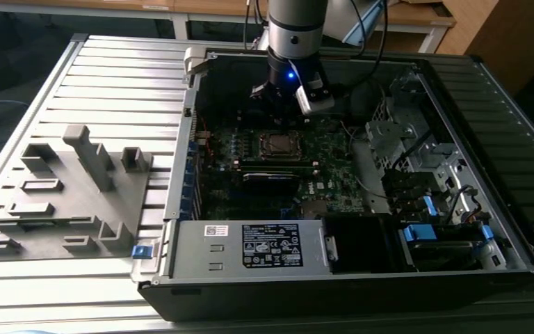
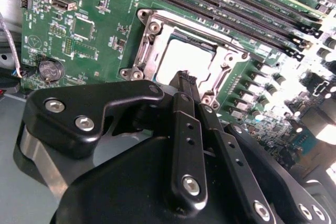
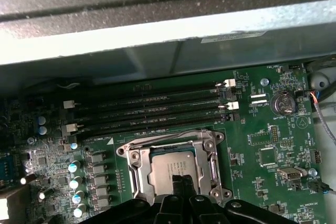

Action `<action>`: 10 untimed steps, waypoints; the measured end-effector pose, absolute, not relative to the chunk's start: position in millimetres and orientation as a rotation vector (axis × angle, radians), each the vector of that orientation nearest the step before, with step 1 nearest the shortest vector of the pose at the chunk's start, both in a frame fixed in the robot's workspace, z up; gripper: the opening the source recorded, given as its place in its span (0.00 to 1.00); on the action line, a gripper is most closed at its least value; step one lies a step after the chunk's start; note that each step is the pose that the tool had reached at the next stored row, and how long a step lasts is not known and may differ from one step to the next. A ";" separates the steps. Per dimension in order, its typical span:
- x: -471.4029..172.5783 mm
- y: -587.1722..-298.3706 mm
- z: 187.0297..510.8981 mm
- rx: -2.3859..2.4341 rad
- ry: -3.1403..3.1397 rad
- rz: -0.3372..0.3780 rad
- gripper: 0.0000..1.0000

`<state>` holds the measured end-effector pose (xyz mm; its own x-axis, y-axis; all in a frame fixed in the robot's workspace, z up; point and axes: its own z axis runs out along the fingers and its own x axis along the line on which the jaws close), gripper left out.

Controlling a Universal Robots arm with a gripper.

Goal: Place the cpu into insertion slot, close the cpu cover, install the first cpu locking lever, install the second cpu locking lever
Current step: 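Install the second cpu locking lever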

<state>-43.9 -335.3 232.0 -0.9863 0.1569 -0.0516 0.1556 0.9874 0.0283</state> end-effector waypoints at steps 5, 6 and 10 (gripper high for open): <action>-43.9 -335.3 234.5 0.242 3.078 0.037 0.11; -43.9 -335.3 235.0 0.242 3.078 0.037 0.11; -43.9 -335.3 235.7 0.242 3.078 0.038 0.11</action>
